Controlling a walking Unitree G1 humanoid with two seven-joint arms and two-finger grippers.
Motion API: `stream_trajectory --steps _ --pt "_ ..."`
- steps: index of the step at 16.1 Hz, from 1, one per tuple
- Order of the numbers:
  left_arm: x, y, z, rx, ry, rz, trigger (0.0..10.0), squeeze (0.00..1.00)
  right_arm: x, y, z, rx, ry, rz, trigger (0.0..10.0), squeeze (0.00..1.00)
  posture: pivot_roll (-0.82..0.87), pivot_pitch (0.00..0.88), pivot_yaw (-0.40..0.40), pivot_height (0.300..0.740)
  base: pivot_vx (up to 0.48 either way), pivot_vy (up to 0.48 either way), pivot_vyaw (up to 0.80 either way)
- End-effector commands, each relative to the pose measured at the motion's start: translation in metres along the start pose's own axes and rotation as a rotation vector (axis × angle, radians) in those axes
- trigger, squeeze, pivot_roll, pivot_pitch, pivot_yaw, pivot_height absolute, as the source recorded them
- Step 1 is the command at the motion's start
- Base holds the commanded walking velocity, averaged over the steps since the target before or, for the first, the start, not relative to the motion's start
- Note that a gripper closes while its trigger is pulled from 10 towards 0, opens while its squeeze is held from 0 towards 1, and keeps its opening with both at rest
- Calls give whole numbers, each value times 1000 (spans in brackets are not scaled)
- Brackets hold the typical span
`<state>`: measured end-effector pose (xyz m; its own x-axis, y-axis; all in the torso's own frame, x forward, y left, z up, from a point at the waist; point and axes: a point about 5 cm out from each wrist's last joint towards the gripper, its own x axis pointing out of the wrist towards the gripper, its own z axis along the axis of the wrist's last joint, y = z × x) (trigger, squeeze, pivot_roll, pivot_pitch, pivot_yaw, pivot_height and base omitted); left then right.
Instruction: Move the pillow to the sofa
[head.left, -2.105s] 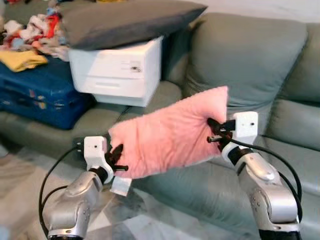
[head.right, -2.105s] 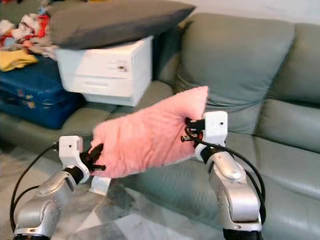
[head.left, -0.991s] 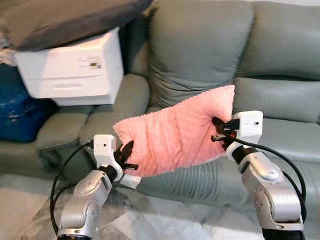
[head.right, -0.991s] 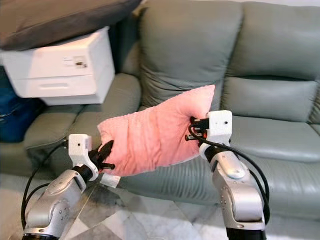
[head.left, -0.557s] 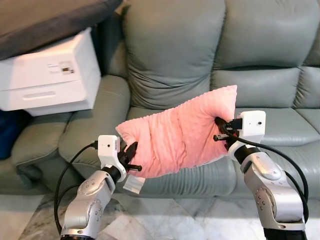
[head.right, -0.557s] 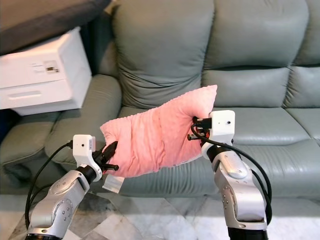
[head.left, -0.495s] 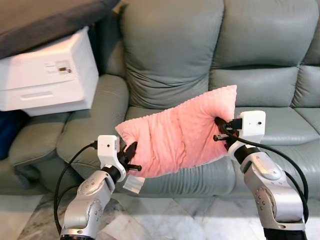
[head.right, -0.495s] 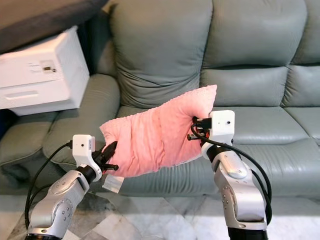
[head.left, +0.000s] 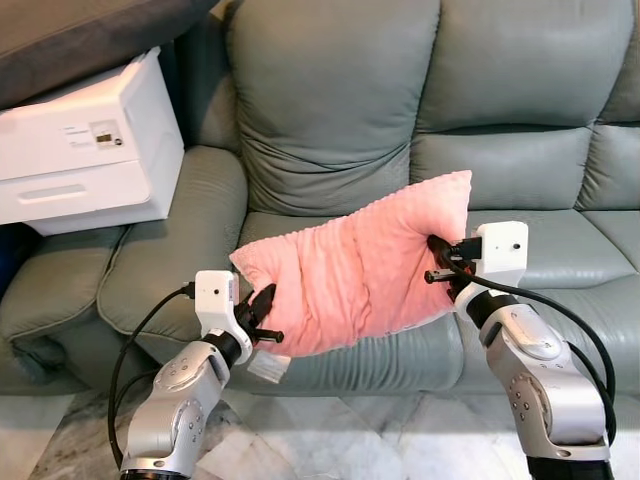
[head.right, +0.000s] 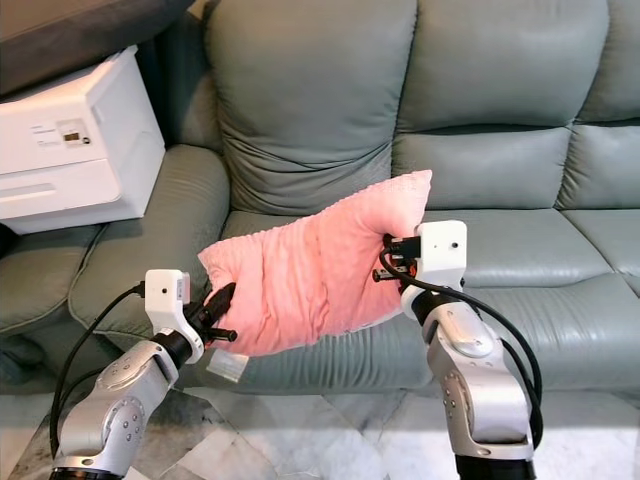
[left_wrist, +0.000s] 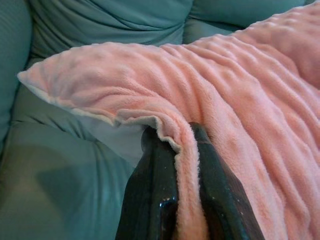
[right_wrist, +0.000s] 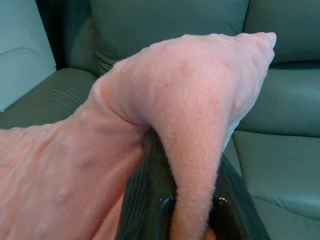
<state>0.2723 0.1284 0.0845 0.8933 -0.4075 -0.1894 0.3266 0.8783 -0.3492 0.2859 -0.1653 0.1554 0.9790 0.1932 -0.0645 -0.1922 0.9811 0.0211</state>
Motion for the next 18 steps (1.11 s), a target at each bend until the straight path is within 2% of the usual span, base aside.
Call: stream_trajectory --steps 1,4,18 --pt "1 -4 3 4 -6 -38 10000 0 -2 3 8 -7 -35 14 10000 0 -90 0 21 740 0 0 -800" --pt "1 -4 2 7 -1 -44 10000 0 -3 3 9 -10 -40 14 10000 0 -94 0 19 740 165 0 -688" --pt "-1 -7 0 2 8 -67 10000 0 -3 6 10 -12 -43 23 10000 0 -92 0 22 740 288 0 0"
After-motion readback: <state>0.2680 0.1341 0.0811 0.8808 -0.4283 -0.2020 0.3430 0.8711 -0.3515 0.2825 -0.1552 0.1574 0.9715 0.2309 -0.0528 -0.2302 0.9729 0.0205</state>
